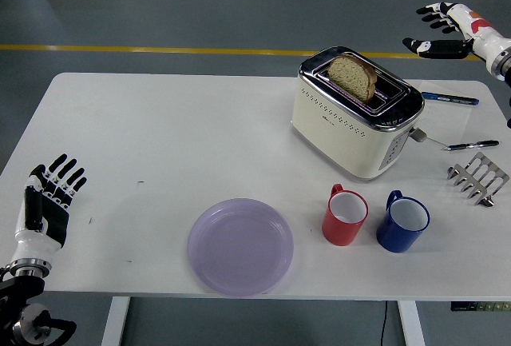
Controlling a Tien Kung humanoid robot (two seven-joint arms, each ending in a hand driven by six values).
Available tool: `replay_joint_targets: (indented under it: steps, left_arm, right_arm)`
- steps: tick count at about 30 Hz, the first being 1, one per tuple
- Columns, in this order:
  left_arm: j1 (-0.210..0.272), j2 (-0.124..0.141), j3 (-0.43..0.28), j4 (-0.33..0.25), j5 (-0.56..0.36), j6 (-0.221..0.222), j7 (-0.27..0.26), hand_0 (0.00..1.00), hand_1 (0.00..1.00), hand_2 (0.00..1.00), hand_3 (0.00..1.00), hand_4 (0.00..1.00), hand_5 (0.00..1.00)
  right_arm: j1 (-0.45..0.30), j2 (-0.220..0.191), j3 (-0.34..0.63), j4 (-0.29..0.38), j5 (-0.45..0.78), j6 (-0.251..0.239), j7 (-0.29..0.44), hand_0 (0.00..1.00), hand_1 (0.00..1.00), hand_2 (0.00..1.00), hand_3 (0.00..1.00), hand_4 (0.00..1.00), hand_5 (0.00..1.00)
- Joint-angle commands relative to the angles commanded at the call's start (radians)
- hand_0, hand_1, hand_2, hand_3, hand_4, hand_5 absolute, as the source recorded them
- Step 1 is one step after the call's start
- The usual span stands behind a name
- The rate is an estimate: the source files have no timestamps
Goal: Push plate across desktop,pick up the break from the machine,place the break in the plate
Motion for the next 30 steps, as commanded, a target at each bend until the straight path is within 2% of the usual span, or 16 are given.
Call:
replay_joint_targets:
  steps: [1,4,6,11,12,16,23,24,25,27,29,30]
  left_arm:
    - [-0.001,-0.001,-0.001,0.001,-0.001,0.002,0.0,0.795,0.761,0.773,0.747,0.5,0.998]
    - [-0.009,-0.011,-0.011,0.002,-0.003,0.008,0.0,0.795,0.761,0.773,0.747,0.5,0.998]
    - [-0.01,-0.01,-0.009,0.003,-0.005,0.01,0.0,0.793,0.758,0.763,0.746,0.496,0.998]
    - [-0.01,-0.004,0.001,0.007,-0.019,0.034,-0.014,0.793,0.758,0.763,0.746,0.496,0.998]
    - [-0.01,-0.004,0.002,0.007,-0.019,0.036,-0.015,0.788,0.75,0.754,0.739,0.49,0.998]
    - [-0.013,0.001,0.008,0.008,-0.021,0.038,-0.017,0.788,0.75,0.754,0.739,0.49,0.998]
    - [-0.024,0.002,0.03,0.012,-0.031,0.069,-0.03,0.783,0.739,0.745,0.735,0.484,0.998]
    - [-0.026,0.0,0.035,0.015,-0.03,0.072,-0.031,0.776,0.723,0.733,0.734,0.476,0.998]
    - [-0.026,0.0,0.036,0.015,-0.03,0.073,-0.032,0.776,0.723,0.733,0.734,0.476,0.998]
    - [-0.025,-0.003,0.041,0.019,-0.031,0.079,-0.036,0.776,0.723,0.733,0.734,0.476,0.998]
    - [-0.024,-0.002,0.045,0.022,-0.031,0.081,-0.036,0.776,0.723,0.733,0.734,0.476,0.998]
    - [-0.024,-0.002,0.046,0.023,-0.032,0.081,-0.036,0.767,0.722,0.725,0.729,0.465,0.998]
  right_arm:
    - [0.015,0.007,-0.012,-0.015,-0.003,-0.003,0.002,0.875,0.857,0.874,0.877,0.814,0.447]
    - [0.08,0.066,-0.068,-0.095,-0.033,-0.004,0.009,0.875,0.857,0.874,0.877,0.814,0.447]
    - [0.115,0.1,-0.107,-0.144,-0.044,0.0,0.007,0.85,0.829,0.842,0.886,0.838,0.444]
    - [0.182,0.183,-0.205,-0.257,-0.048,0.022,-0.022,0.85,0.829,0.842,0.886,0.838,0.444]
    - [0.19,0.193,-0.217,-0.271,-0.043,0.027,-0.026,0.798,0.778,0.751,0.888,0.851,0.452]
    - [0.224,0.255,-0.292,-0.353,-0.007,0.048,-0.045,0.798,0.778,0.751,0.888,0.851,0.452]
    - [0.26,0.312,-0.405,-0.455,0.047,0.013,-0.052,0.783,0.765,0.737,0.871,0.852,0.451]
    - [0.266,0.326,-0.426,-0.477,0.073,0.011,-0.05,0.747,0.721,0.684,0.827,0.854,0.445]
    - [0.267,0.329,-0.432,-0.483,0.081,0.011,-0.05,0.747,0.721,0.684,0.827,0.854,0.445]
    - [0.284,0.363,-0.487,-0.529,0.119,-0.001,-0.06,0.747,0.721,0.684,0.827,0.854,0.445]
    - [0.293,0.368,-0.529,-0.558,0.145,-0.011,-0.066,0.747,0.721,0.684,0.827,0.854,0.445]
    - [0.296,0.368,-0.548,-0.568,0.159,-0.014,-0.067,0.66,0.642,0.612,0.758,0.844,0.431]
